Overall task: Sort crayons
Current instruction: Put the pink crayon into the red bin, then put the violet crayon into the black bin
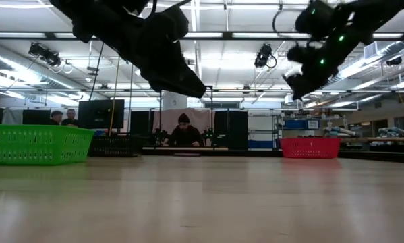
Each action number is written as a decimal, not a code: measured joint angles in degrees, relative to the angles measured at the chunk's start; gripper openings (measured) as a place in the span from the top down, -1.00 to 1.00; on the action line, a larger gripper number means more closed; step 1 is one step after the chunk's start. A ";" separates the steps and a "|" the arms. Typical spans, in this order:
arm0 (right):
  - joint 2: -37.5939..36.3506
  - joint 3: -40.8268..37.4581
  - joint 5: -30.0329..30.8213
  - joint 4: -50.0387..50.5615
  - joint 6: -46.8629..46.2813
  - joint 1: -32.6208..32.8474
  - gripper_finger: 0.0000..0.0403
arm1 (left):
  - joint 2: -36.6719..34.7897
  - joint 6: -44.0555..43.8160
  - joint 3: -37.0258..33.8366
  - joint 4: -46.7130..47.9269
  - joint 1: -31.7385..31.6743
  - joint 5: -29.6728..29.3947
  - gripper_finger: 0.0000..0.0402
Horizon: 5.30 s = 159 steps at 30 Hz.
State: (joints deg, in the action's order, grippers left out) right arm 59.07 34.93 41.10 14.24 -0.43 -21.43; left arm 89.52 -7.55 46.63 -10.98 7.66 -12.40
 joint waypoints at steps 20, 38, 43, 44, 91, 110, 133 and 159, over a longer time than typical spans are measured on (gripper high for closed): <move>36.80 22.59 -14.11 20.44 24.51 -29.01 0.82 | 0.04 -0.68 0.00 -0.83 2.86 0.02 0.18; 33.84 23.98 -14.56 22.62 21.50 -29.44 0.35 | 0.11 -4.09 4.72 6.72 -6.09 3.53 0.18; 22.92 22.30 -28.75 19.57 10.64 -21.69 0.33 | 0.11 0.81 10.19 15.98 -18.30 3.81 0.18; 20.36 21.10 -31.60 16.89 8.21 -19.53 0.34 | 0.11 2.21 10.59 16.10 -21.15 4.80 0.18; 2.43 -7.10 -30.27 -44.50 -2.58 19.86 0.34 | 37.25 38.90 46.86 47.46 -50.24 24.45 0.01; 2.45 -7.10 -33.71 -44.19 -4.56 19.86 0.34 | 36.96 32.58 46.99 56.14 -40.52 16.08 0.03; -0.68 -7.10 -33.75 -44.30 -4.57 23.96 0.34 | 37.11 27.77 46.82 59.71 -36.98 12.66 0.03; -0.66 -7.10 -33.75 -44.31 -3.59 24.11 0.34 | 32.16 23.34 46.49 56.20 -34.48 23.71 0.03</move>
State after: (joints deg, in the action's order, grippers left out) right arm 58.41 27.83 7.35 -30.08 -4.02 2.68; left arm 121.68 15.79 93.12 45.21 -26.82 11.30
